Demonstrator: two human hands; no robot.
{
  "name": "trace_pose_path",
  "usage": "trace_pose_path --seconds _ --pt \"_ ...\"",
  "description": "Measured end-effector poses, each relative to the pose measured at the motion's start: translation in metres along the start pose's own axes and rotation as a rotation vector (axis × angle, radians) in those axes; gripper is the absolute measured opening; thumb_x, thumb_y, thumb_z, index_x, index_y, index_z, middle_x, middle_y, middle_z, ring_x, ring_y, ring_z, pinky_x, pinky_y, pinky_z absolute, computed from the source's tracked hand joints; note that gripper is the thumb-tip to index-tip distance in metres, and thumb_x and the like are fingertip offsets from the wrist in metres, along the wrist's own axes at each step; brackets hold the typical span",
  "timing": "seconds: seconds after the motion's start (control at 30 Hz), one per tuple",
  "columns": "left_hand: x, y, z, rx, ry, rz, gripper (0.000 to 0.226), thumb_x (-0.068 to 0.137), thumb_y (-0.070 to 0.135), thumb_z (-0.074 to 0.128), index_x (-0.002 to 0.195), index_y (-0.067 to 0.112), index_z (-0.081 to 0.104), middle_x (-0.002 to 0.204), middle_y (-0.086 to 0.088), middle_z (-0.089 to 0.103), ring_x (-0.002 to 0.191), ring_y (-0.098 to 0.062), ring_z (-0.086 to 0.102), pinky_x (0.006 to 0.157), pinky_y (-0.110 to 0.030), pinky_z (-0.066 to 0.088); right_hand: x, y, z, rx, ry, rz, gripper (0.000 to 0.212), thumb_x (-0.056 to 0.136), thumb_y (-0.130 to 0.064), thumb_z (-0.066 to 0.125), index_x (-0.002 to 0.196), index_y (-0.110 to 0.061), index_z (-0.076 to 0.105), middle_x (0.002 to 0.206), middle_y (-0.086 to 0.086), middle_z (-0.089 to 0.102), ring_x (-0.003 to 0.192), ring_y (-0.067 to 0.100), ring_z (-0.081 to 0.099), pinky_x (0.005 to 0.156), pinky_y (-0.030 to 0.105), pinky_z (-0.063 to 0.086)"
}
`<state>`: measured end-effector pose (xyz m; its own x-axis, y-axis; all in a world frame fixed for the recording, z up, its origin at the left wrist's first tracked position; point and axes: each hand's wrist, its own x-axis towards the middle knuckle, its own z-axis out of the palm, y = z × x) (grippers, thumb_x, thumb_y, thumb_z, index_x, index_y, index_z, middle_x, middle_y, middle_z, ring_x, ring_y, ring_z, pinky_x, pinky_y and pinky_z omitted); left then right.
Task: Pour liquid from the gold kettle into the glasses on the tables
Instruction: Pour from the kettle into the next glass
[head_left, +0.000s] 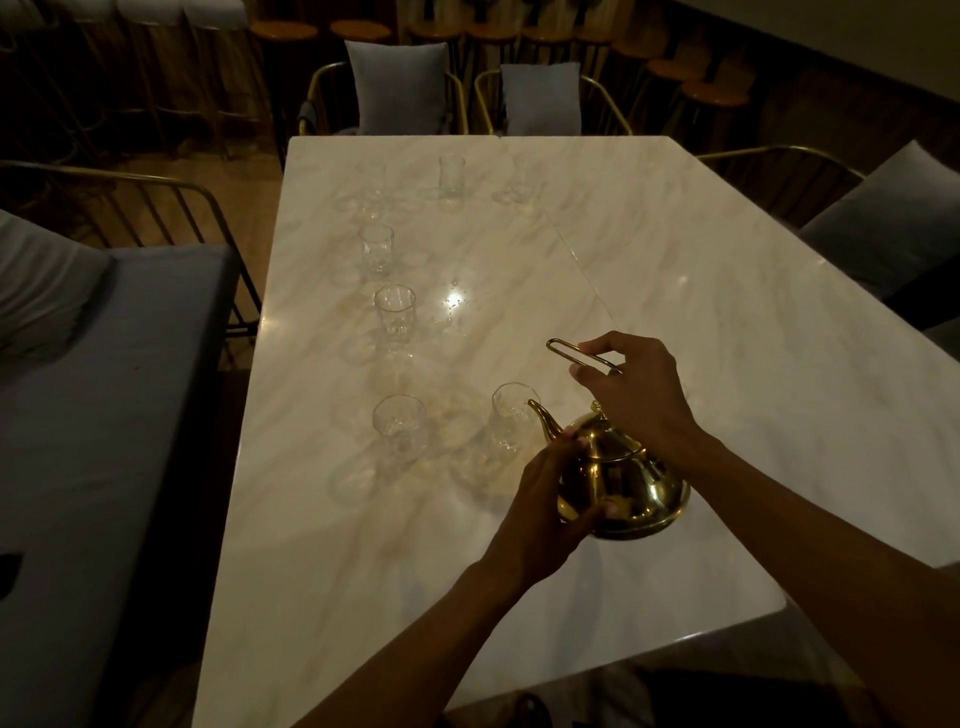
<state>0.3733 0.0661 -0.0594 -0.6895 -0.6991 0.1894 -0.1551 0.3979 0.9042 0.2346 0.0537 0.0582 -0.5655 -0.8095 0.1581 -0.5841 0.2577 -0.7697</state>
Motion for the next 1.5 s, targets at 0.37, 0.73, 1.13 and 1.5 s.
trace_pose_path --seconds 0.37,0.73,1.13,1.5 --pt "0.0 -0.0024 0.0016 -0.003 0.007 0.001 0.075 0.086 0.047 0.066 0.142 0.048 0.016 0.147 0.02 0.032 0.126 0.022 0.023 0.099 0.002 0.024 -0.0014 -0.0026 -0.0005 -0.009 -0.006 -0.006 0.022 0.082 -0.023 0.074 0.103 -0.016 0.069 0.063 -0.001 0.061 0.053 0.016 0.06 0.057 0.021 0.05" --pt "-0.0026 -0.0046 0.0073 -0.009 0.02 0.008 0.077 0.086 0.047 0.067 0.143 0.048 0.015 0.144 0.026 0.028 0.128 0.02 0.024 0.099 0.002 0.024 -0.0021 -0.0009 -0.0014 -0.014 -0.008 -0.021 0.023 0.081 -0.023 0.075 0.102 -0.016 0.069 0.078 0.0 0.063 0.061 0.018 0.062 0.064 0.026 0.051" --pt "-0.0051 -0.005 0.008 -0.022 0.029 0.012 0.076 0.086 0.045 0.067 0.145 0.041 0.019 0.14 0.039 0.023 0.13 0.018 0.026 0.102 -0.001 0.026 -0.0028 -0.001 -0.0001 -0.019 -0.028 -0.008 0.025 0.081 -0.024 0.075 0.104 -0.016 0.069 0.087 0.005 0.064 0.069 0.018 0.063 0.068 0.026 0.052" --pt "-0.0066 -0.0053 0.0081 -0.012 0.02 -0.014 0.077 0.085 0.05 0.066 0.144 0.044 0.018 0.146 0.023 0.028 0.131 0.016 0.025 0.101 -0.001 0.025 -0.0058 -0.0018 0.0 -0.03 -0.033 -0.004 0.024 0.082 -0.023 0.074 0.105 -0.015 0.068 0.083 0.003 0.063 0.062 0.015 0.062 0.061 0.021 0.049"
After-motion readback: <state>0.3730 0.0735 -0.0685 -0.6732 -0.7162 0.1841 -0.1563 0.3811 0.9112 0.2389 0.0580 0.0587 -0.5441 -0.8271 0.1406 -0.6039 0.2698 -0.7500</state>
